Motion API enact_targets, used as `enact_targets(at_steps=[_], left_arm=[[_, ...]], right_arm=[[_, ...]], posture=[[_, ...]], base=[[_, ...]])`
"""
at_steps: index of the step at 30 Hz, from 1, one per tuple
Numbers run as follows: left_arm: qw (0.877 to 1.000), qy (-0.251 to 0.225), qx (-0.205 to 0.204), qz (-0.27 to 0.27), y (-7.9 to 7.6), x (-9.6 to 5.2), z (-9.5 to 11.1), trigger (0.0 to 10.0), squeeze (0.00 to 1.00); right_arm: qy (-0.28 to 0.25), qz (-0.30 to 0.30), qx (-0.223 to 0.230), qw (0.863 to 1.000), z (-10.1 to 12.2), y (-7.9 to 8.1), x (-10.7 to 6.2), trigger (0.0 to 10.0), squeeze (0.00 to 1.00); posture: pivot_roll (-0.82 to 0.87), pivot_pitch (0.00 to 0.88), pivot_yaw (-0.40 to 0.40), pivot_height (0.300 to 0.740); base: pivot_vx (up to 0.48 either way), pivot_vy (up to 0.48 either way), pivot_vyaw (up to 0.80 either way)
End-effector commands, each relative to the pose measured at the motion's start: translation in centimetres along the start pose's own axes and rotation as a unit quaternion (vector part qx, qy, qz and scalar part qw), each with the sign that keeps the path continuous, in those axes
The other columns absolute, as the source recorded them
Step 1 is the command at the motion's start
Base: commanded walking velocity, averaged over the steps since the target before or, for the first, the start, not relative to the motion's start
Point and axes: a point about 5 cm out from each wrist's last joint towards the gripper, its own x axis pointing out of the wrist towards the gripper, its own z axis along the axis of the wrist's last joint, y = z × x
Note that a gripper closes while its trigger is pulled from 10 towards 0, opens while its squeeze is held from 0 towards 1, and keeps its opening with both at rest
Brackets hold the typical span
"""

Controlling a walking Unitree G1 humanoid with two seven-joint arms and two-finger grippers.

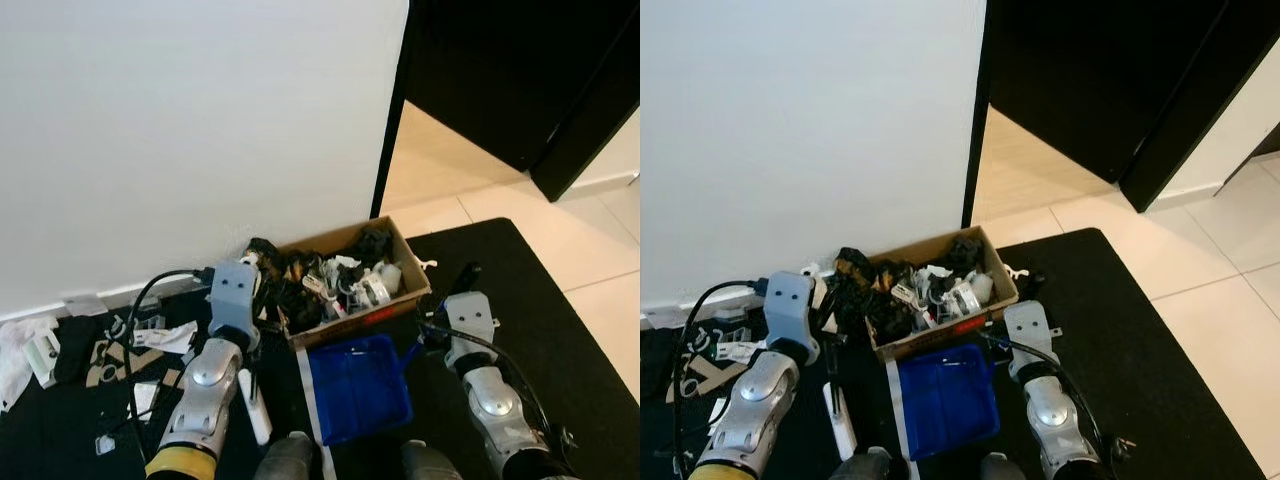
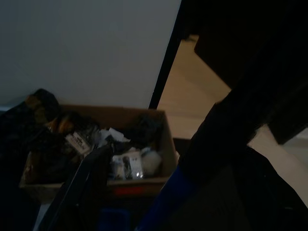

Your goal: Sweep floor

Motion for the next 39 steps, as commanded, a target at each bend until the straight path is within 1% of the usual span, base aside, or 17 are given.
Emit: enact_targets(at_steps=[1,3,6,7,8,10,14,18,25,26,28,30,33,34,35,36,39], left_arm=[[1.000,0.007,0.000,0.014,0.0,-0.3,-0.5,10.0,0.00],[1.000,0.004,-0.024,0.016,-0.6,-0.3,-0.5,10.0,0.00],[0.999,0.004,-0.035,0.015,-0.9,-0.3,-0.4,10.0,0.00],[0.999,0.004,-0.052,0.008,-1.2,-0.3,-0.4,10.0,0.00],[0.999,0.003,-0.053,-0.003,-1.5,-0.3,-0.3,10.0,0.00],[0.999,-0.004,-0.043,-0.022,-1.8,-0.2,0.0,10.0,0.00],[0.999,-0.016,-0.027,-0.021,-1.6,0.1,0.4,10.0,0.00],[0.999,-0.038,-0.006,-0.013,-1.5,1.2,1.6,10.0,0.00],[0.998,-0.043,-0.014,-0.040,-2.4,1.8,2.3,10.0,0.00],[0.998,-0.041,-0.011,-0.050,-2.7,1.9,2.3,10.0,0.00],[0.997,-0.034,-0.008,-0.063,-2.8,2.0,2.3,10.0,0.00],[0.998,-0.029,-0.002,-0.060,-2.4,2.0,1.9,10.0,0.00],[0.999,-0.026,-0.013,-0.037,-1.7,2.1,1.9,10.0,0.00],[0.999,-0.024,-0.027,-0.017,-1.4,2.2,1.8,10.0,0.00],[0.999,-0.024,-0.027,-0.017,-1.4,2.2,1.8,10.0,0.00],[0.999,-0.026,-0.034,0.012,-0.9,2.3,1.8,10.0,0.00],[0.998,-0.038,-0.043,0.029,-0.8,2.3,2.4,10.0,0.00]], right_arm=[[-0.010,-0.011,0.007,1.000,0.3,-0.5,0.1,10.0,0.00],[-0.031,-0.022,0.007,0.999,1.5,-1.1,1.1,10.0,0.00],[-0.037,-0.024,0.006,0.999,1.8,-1.3,1.4,10.0,0.00],[-0.042,-0.026,0.006,0.999,2.2,-1.4,1.7,10.0,0.00],[-0.044,-0.026,0.005,0.999,2.4,-1.3,2.0,10.0,0.00],[-0.045,-0.029,0.008,0.999,2.5,-1.1,2.2,10.0,0.00],[-0.048,-0.028,0.006,0.998,2.6,-0.9,2.2,10.0,0.00],[-0.057,-0.034,0.003,0.998,2.9,-1.6,2.3,10.0,0.00],[-0.062,-0.059,0.007,0.996,2.9,-2.2,2.0,10.0,0.00],[-0.065,-0.060,0.006,0.996,2.9,-2.1,1.9,10.0,0.00],[-0.069,-0.054,0.001,0.996,3.0,-1.4,1.8,10.0,0.00],[-0.069,-0.047,0.002,0.996,3.1,-0.3,1.8,10.0,0.00],[-0.079,-0.028,0.006,0.996,3.6,0.7,2.0,10.0,0.00],[-0.078,-0.006,-0.001,0.997,3.5,1.2,2.1,10.0,0.00],[-0.078,-0.006,-0.001,0.997,3.5,1.2,2.1,10.0,0.00],[-0.077,0.027,-0.012,0.997,3.7,1.8,2.3,10.0,0.00],[-0.086,0.047,-0.017,0.995,4.1,1.6,2.5,10.0,0.00]], posture=[[0.14,0.041,-0.009,0.740],[0.15,0.033,-0.016,0.740],[0.15,0.033,-0.016,0.740],[0.16,0.025,-0.015,0.740],[0.16,0.023,-0.014,0.740],[0.16,0.019,-0.014,0.740],[0.17,0.001,-0.011,0.740],[0.16,0.000,0.005,0.740],[0.15,0.000,0.056,0.740],[0.13,0.000,0.079,0.740],[0.11,0.006,0.080,0.740],[0.10,0.000,0.064,0.740],[0.12,0.000,0.037,0.740],[0.13,0.005,-0.001,0.740],[0.13,0.005,-0.001,0.740],[0.14,0.000,-0.032,0.740],[0.18,0.007,-0.058,0.740]], base=[[0.000,0.000,0.00],[0.000,0.000,0.00],[0.000,0.000,0.00],[0.000,0.000,0.00],[0.000,0.000,0.00],[0.000,0.000,0.00],[0.000,0.000,0.00],[0.000,0.000,0.00],[0.000,0.000,0.00],[0.000,0.000,0.00],[0.000,0.000,0.00],[0.000,0.000,0.00],[0.000,0.000,0.00],[0.000,0.000,0.00],[0.000,0.000,0.00],[0.000,0.000,0.00],[0.000,0.000,0.00]])
